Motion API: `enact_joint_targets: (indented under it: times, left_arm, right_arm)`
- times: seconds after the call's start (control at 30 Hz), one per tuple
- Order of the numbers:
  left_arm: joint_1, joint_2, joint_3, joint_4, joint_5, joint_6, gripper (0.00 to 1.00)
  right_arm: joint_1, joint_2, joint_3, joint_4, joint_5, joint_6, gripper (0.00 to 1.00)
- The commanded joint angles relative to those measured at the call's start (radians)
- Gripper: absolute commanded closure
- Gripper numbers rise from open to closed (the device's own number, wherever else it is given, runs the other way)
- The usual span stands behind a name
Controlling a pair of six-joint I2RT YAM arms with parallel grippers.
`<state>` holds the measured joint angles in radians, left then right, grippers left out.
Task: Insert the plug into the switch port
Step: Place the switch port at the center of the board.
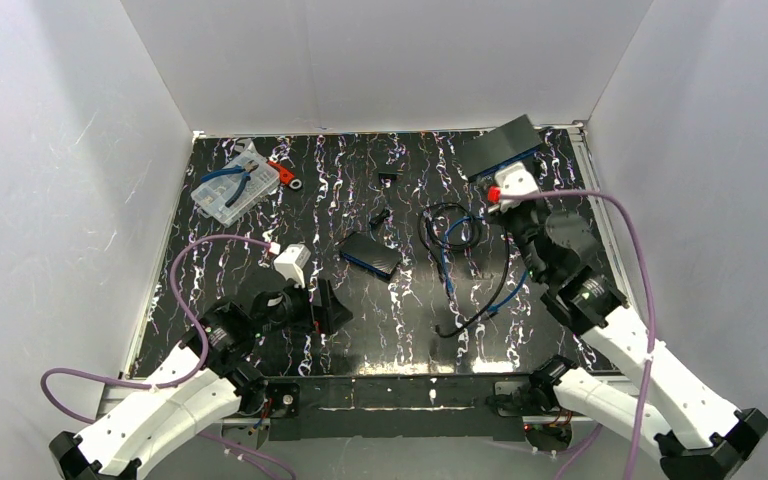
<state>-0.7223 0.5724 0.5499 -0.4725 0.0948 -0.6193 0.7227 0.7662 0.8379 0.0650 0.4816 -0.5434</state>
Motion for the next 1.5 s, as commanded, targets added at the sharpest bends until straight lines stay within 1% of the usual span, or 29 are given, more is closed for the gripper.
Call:
enact_joint_targets:
  times: [0.0, 0.13, 0.3, 0.6, 0.7, 1.0, 1.2, 1.43, 1.47]
  left_arm:
    - [-0.004, -0.020, -0.013, 0.001, 0.016, 0.017, 0.02]
    - [-0.004, -0.024, -0.016, 0.002, 0.021, 0.018, 0.02]
    - [-0.004, -0.033, -0.019, 0.004, 0.027, 0.015, 0.02]
    - [-0.005, -0.041, -0.024, 0.008, 0.046, 0.013, 0.02]
    - [-0.004, -0.043, -0.024, 0.012, 0.052, 0.013, 0.02]
    - [-0.004, -0.035, -0.027, 0.021, 0.067, 0.012, 0.02]
    - [-0.004, -0.023, -0.027, 0.028, 0.068, 0.012, 0.02]
    - [-0.004, -0.018, -0.028, 0.029, 0.063, 0.011, 0.02]
    - [-0.004, -0.016, -0.028, 0.029, 0.063, 0.011, 0.02]
  right_arm:
    - [-0.115, 0.038, 0.137, 0.057, -0.080, 0.046, 0.99]
    - [-0.198, 0.076, 0.183, 0.044, -0.116, 0.066, 0.99]
    - [-0.297, 0.130, 0.203, 0.038, -0.144, 0.091, 0.99]
    - [-0.540, 0.266, 0.234, 0.029, -0.252, 0.207, 0.99]
    - [-0.602, 0.326, 0.259, 0.005, -0.289, 0.245, 0.99]
    - [-0.681, 0.540, 0.337, -0.023, -0.365, 0.293, 0.99]
    - [-0.695, 0.711, 0.430, -0.063, -0.414, 0.298, 0.99]
    - [-0.708, 0.884, 0.520, -0.149, -0.474, 0.316, 0.99]
    - [-0.708, 0.909, 0.535, -0.166, -0.505, 0.319, 0.99]
